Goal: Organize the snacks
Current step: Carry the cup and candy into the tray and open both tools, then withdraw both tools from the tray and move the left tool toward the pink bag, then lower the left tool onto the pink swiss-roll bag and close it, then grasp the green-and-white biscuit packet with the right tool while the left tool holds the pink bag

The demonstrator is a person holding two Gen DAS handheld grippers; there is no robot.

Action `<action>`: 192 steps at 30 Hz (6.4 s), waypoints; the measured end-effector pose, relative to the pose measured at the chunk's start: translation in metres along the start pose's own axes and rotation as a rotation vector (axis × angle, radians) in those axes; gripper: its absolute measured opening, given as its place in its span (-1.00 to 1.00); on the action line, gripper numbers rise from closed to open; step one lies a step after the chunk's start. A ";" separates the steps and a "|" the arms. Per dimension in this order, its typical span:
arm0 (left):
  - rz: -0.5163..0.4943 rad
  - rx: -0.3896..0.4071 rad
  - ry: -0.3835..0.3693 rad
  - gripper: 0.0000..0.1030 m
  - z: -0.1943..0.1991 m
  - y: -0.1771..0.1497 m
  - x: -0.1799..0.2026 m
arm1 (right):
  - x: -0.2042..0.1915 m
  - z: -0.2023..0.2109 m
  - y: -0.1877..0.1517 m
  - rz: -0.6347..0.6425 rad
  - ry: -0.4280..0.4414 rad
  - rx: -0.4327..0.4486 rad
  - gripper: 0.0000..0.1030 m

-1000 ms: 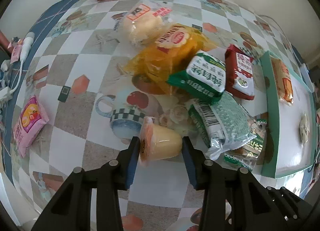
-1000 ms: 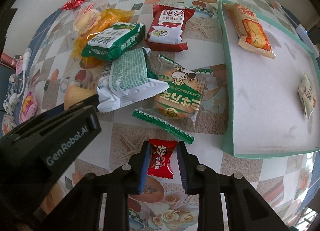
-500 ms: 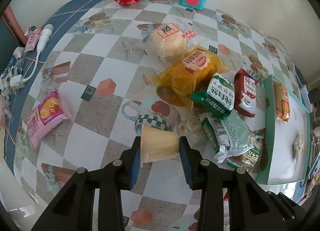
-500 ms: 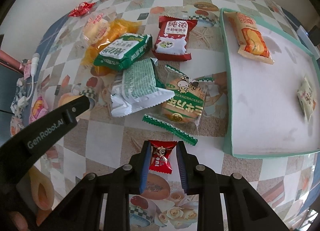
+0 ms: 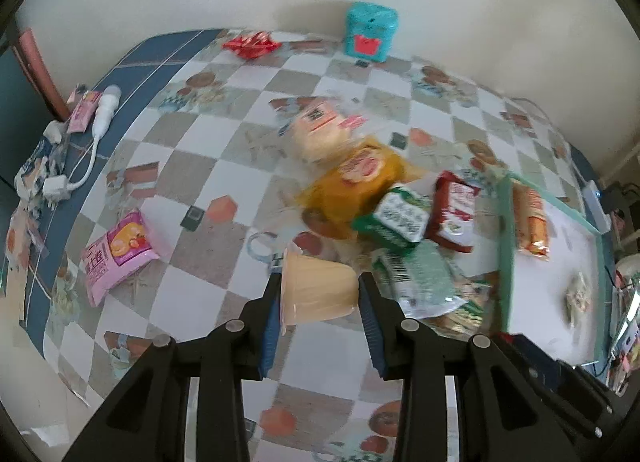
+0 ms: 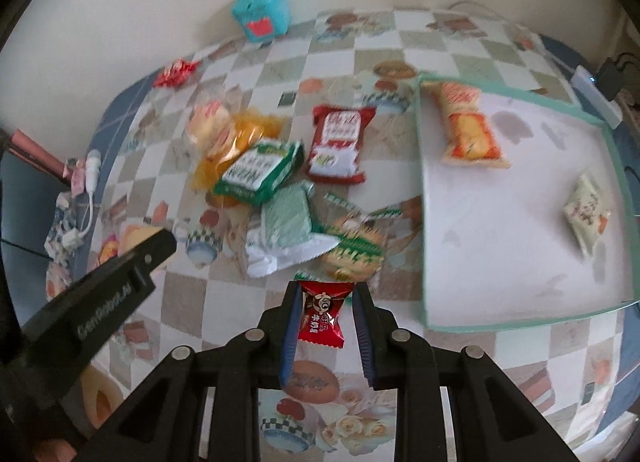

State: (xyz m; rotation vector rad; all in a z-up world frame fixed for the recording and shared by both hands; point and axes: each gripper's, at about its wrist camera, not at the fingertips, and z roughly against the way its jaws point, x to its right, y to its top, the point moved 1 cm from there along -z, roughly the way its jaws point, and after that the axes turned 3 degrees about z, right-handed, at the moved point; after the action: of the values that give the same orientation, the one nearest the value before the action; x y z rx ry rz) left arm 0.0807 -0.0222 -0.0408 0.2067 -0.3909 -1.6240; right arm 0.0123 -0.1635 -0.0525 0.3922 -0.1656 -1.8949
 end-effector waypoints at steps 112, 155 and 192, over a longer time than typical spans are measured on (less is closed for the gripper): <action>0.508 0.043 0.173 0.76 0.012 0.025 -0.218 | 0.035 0.006 0.029 -0.116 -0.066 0.169 1.00; 0.489 -0.099 0.164 0.96 -0.090 0.030 -0.222 | -0.058 -0.087 0.037 0.174 -0.210 -0.003 0.72; 0.335 0.033 0.166 0.67 -0.009 0.033 -0.165 | -0.031 -0.031 0.028 0.036 -0.040 -0.002 0.03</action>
State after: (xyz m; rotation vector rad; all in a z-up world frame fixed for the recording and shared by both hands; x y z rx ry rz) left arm 0.1301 0.1379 -0.0530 0.2832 -0.3060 -1.2621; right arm 0.0572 -0.1419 -0.0670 0.3481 -0.1960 -1.8685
